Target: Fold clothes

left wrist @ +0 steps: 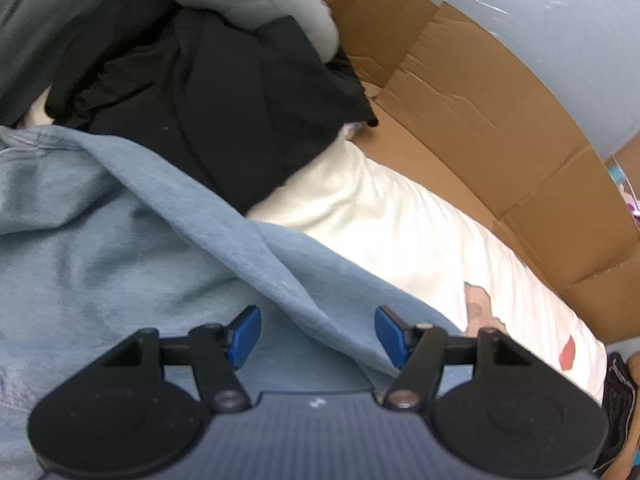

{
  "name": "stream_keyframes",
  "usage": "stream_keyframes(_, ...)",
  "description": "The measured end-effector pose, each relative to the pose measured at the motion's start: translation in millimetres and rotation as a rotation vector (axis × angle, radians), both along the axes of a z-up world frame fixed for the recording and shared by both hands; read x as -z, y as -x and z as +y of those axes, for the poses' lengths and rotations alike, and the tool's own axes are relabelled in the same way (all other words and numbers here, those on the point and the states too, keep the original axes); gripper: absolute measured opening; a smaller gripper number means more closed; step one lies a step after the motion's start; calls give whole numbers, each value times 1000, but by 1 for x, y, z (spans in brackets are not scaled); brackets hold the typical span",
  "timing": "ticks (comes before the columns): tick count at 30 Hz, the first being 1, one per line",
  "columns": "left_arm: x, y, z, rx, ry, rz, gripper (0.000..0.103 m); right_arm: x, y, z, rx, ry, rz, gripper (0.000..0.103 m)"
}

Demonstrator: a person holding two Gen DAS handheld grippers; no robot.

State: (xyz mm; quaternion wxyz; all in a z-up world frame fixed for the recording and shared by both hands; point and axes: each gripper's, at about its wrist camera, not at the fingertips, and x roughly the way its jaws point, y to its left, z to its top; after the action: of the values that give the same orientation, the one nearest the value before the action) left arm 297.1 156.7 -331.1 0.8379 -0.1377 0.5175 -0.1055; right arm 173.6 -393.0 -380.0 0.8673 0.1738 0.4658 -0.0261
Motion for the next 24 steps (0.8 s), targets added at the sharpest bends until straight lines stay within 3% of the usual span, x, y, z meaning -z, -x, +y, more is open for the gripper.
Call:
stream_keyframes(7,6,-6,-3,-12,17,18,66,-8,1,12,-52,94,-15,24)
stream_keyframes(15,17,-2,-16,18,59,41,67,-34,4,21,-107,285,-76,23)
stream_keyframes(20,24,-10,-23,19,98,48,70,-43,1,15,-34,296,-86,23)
stream_keyframes(24,30,-12,-27,26,98,76,64,-41,0,30,-9,376,-105,23)
